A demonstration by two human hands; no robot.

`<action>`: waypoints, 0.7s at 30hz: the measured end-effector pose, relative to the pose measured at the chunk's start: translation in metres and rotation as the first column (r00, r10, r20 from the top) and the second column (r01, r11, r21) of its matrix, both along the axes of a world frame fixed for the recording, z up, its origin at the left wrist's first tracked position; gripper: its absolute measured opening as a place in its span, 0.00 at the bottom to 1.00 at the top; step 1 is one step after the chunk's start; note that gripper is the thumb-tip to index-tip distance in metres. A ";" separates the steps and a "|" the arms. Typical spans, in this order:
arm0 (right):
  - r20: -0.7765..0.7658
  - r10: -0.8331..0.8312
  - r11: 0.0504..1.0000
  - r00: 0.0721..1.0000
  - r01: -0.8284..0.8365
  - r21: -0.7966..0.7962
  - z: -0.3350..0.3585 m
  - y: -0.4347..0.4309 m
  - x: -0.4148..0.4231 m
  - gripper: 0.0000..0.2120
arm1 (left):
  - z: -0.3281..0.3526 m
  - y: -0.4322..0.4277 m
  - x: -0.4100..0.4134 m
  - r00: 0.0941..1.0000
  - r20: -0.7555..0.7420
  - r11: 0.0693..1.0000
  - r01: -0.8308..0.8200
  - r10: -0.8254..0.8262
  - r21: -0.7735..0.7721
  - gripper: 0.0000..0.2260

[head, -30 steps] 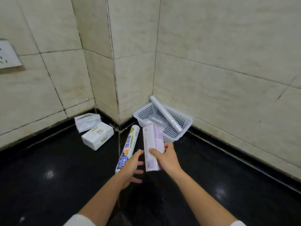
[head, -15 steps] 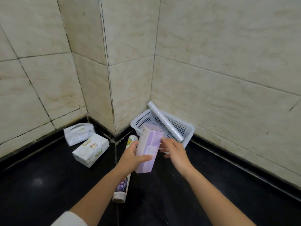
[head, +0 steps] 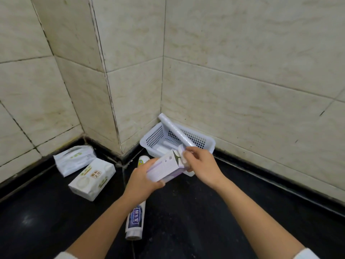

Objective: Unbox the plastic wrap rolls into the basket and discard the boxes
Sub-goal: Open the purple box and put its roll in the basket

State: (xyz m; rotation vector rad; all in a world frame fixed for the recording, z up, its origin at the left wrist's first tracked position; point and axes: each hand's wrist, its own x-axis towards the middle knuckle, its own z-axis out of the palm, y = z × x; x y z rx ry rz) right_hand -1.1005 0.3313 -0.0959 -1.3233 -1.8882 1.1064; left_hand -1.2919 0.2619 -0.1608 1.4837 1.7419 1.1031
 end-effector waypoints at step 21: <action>-0.180 0.012 0.999 0.984 -0.021 -0.047 0.001 -0.002 0.012 0.02 | -0.004 -0.008 0.000 0.996 0.072 0.997 -0.053 0.049 0.059 0.30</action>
